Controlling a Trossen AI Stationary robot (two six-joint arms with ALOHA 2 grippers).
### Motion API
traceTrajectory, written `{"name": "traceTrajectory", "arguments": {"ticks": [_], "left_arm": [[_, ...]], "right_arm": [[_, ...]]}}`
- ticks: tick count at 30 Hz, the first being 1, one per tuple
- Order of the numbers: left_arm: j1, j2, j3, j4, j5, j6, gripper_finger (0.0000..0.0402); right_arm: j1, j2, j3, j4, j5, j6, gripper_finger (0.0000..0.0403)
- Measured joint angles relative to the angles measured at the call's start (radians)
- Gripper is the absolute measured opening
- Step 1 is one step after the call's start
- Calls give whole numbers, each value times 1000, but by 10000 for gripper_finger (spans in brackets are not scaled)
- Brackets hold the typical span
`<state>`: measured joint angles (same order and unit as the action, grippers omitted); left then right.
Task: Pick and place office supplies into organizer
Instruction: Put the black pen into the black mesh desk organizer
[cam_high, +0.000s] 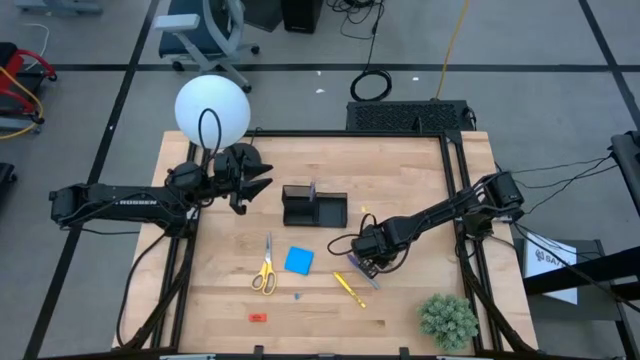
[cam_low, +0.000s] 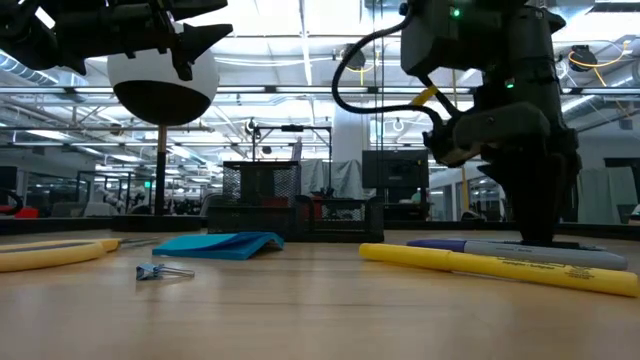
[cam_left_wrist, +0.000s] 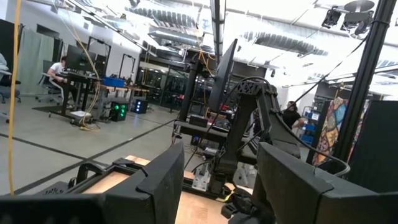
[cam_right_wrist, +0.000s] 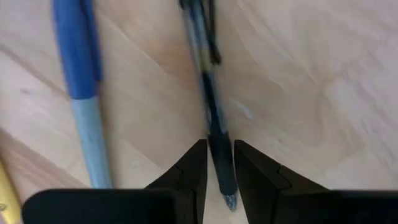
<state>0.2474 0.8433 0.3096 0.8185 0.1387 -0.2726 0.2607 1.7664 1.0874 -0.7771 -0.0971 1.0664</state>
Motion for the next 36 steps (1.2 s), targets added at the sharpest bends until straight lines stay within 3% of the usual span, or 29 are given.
{"name": "traceTrajectory", "arguments": {"ticks": [15,27,36], "left_arm": [[0,0,0,-2,0,0,209],[0,0,0,-2,0,0,209],[0,0,0,-2,0,0,209]], "right_arm": [[3,-4,-106,84,-8,13,71],[3,-5,-96,135,-10,-187,71],[3,-4,-96,137,-12,-197,70]]}}
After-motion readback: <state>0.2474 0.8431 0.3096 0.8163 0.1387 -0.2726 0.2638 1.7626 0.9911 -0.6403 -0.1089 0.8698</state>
